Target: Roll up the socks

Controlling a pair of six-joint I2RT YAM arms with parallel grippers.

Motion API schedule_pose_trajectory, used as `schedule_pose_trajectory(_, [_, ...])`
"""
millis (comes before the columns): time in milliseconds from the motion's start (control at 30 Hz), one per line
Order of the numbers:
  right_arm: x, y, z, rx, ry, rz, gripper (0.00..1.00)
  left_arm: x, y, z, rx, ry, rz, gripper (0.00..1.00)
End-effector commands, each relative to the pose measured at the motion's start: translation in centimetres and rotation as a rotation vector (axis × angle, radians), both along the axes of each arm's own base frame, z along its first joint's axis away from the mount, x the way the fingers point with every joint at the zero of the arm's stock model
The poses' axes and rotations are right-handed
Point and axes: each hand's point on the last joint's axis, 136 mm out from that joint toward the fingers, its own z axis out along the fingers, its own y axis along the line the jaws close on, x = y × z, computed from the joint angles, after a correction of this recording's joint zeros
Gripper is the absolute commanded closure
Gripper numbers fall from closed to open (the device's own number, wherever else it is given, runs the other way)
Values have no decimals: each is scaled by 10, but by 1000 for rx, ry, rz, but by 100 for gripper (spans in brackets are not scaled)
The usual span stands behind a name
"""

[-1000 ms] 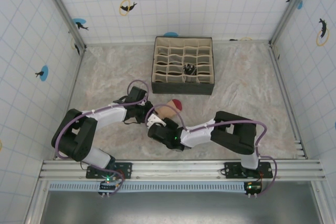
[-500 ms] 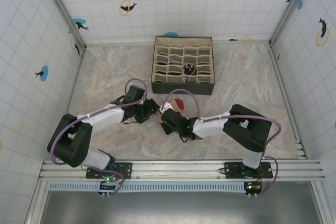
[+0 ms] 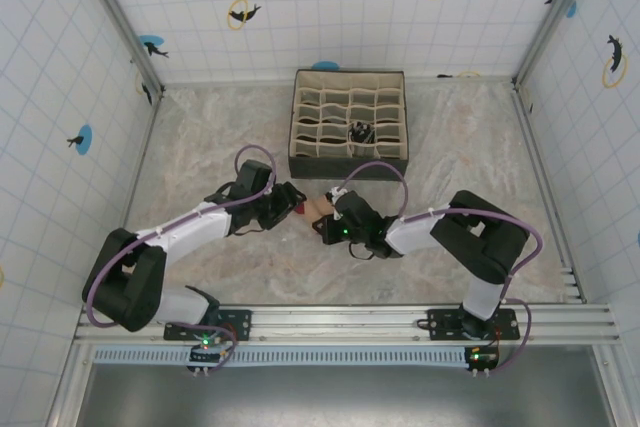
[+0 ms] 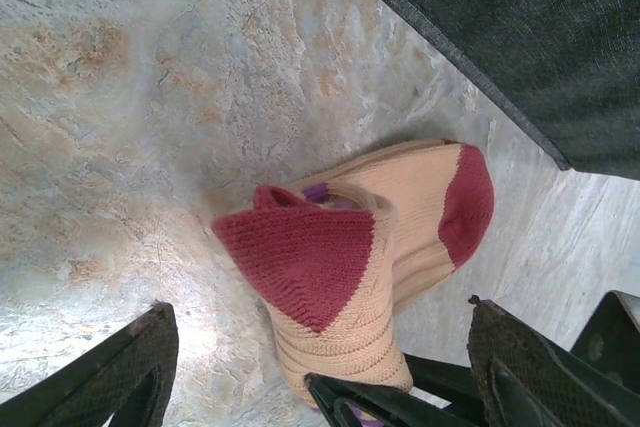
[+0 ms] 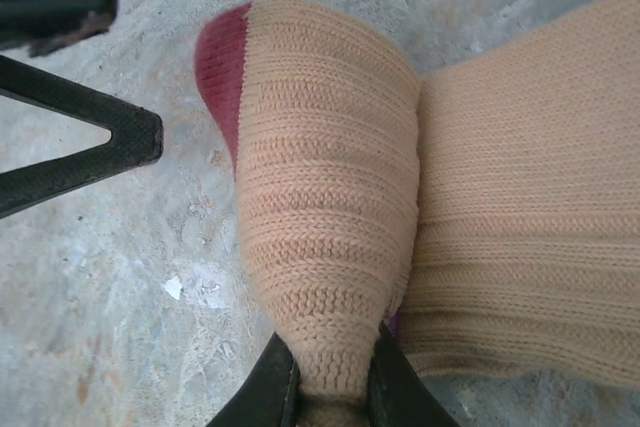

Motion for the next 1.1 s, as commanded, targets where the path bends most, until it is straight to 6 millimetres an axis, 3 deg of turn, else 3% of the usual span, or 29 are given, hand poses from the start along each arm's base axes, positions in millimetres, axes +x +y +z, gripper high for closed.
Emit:
schedule_pose_trajectory(0, [-50, -51, -73, -195, 305, -43, 100, -5, -1, -6, -10, 10, -4, 25])
schedule_pose_trajectory(300, [-56, -68, -84, -85, 481, -152, 100, -12, -12, -24, 5, 28, -40, 31])
schedule_pose_trajectory(567, [-56, -67, -85, -7, 578, -186, 100, -11, -35, -36, 15, 36, -86, 35])
schedule_pose_trajectory(767, [-53, -65, -82, 17, 590, -192, 100, -7, -35, -51, 49, 47, -74, 39])
schedule_pose_trajectory(900, [-58, -65, -79, 34, 612, -173, 100, -6, -34, -59, 68, 61, -72, 53])
schedule_pose_trajectory(967, [-57, -66, -77, 42, 610, -178, 99, -6, -33, -63, 85, 75, -72, 68])
schedule_pose_trajectory(1067, [-55, -65, -70, 62, 572, -159, 90, -8, -29, -66, 121, 99, -75, 89])
